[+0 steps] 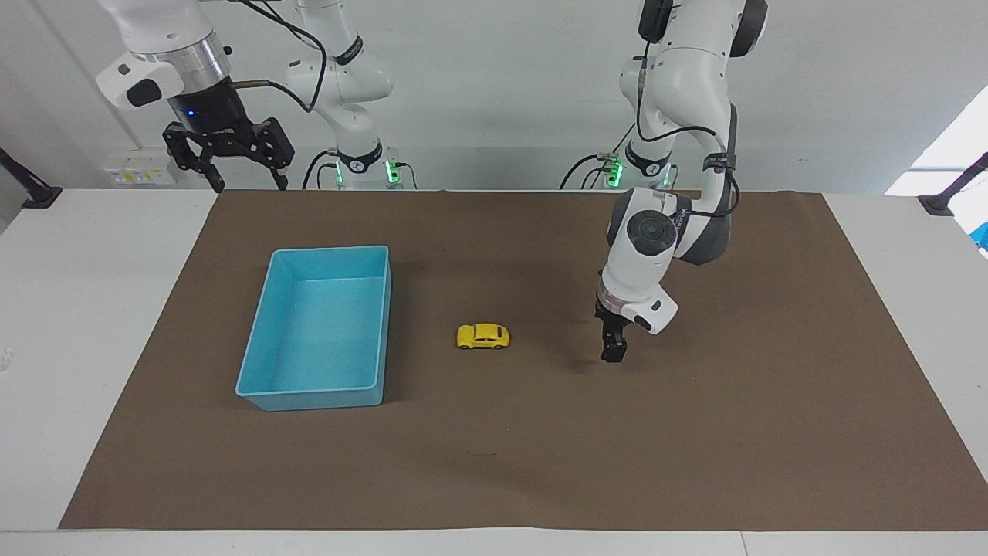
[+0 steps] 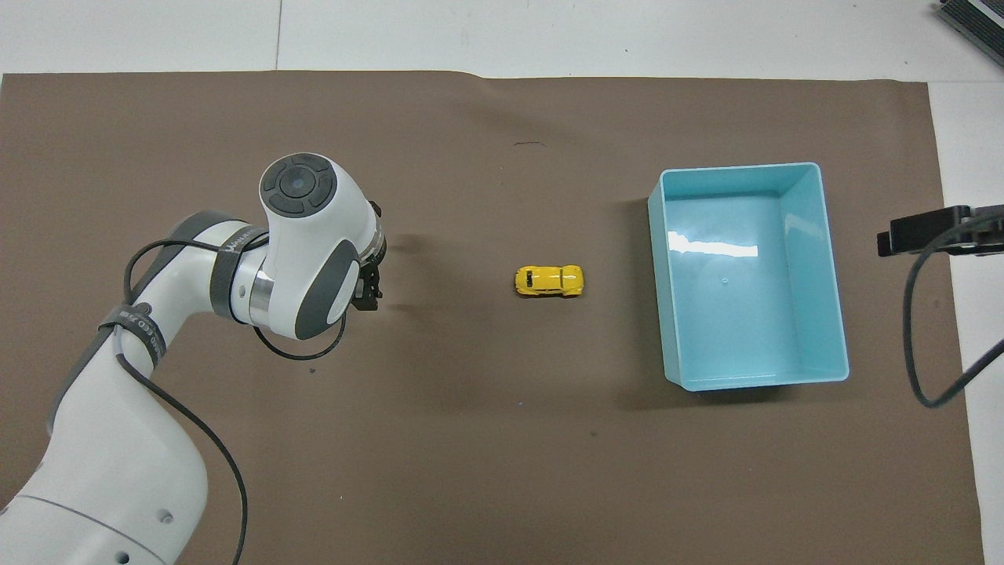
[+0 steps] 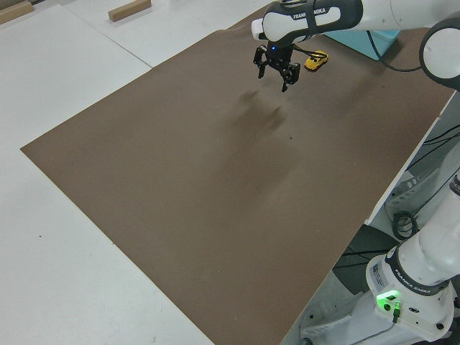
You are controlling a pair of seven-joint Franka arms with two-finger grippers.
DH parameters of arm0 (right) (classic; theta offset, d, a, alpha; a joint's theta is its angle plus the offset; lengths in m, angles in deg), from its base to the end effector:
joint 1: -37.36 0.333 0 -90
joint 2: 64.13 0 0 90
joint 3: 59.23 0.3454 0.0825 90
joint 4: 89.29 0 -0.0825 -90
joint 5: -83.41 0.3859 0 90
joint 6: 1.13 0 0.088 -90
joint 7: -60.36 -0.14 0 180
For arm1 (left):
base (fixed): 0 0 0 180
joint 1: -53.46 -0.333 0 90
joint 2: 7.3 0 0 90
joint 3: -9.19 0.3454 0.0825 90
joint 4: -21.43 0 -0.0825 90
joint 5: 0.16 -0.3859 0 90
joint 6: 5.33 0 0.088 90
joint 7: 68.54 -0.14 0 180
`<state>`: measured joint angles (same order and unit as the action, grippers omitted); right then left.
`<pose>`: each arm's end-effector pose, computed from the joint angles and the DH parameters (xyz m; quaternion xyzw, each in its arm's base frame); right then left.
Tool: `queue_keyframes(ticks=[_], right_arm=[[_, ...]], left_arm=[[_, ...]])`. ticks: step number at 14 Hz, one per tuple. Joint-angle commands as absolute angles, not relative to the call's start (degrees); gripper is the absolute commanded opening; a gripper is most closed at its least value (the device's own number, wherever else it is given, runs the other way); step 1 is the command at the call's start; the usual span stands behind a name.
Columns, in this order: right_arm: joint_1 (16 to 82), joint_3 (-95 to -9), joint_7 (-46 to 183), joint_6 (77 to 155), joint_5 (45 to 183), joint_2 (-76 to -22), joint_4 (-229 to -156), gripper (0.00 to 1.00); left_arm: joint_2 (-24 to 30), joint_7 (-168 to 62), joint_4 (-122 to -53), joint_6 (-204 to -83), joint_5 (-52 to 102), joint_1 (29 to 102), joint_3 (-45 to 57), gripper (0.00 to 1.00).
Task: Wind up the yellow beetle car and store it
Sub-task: 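Release the car so it rolls toward the blue bin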
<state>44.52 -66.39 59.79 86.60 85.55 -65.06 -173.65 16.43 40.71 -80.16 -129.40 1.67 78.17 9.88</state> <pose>0.5491 0.0047 0.6728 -0.9991 0.0036 -0.0373 0.0198 0.6036 -0.2720 0.3184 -0.7300 -0.6833 0.0141 0.0057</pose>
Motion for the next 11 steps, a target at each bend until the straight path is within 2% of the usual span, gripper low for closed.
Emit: queue_keyframes(ticks=[1,8,11], right_arm=[[44.3,-66.6,60.4,86.6,86.7,-65.9,-174.5,1.0],[44.2,-67.2,60.3,86.6,86.7,-65.9,-174.5,1.0],[44.3,-67.1,60.4,86.6,86.7,-65.9,-174.5,1.0]], left_arm=[[15.6,40.4,-80.7,-129.2,0.7,77.8,9.6,1.0],[15.4,40.2,-80.3,-129.4,0.7,77.7,9.7,1.0],[13.6,34.1,-80.3,-128.7,0.7,77.7,9.7,1.0]])
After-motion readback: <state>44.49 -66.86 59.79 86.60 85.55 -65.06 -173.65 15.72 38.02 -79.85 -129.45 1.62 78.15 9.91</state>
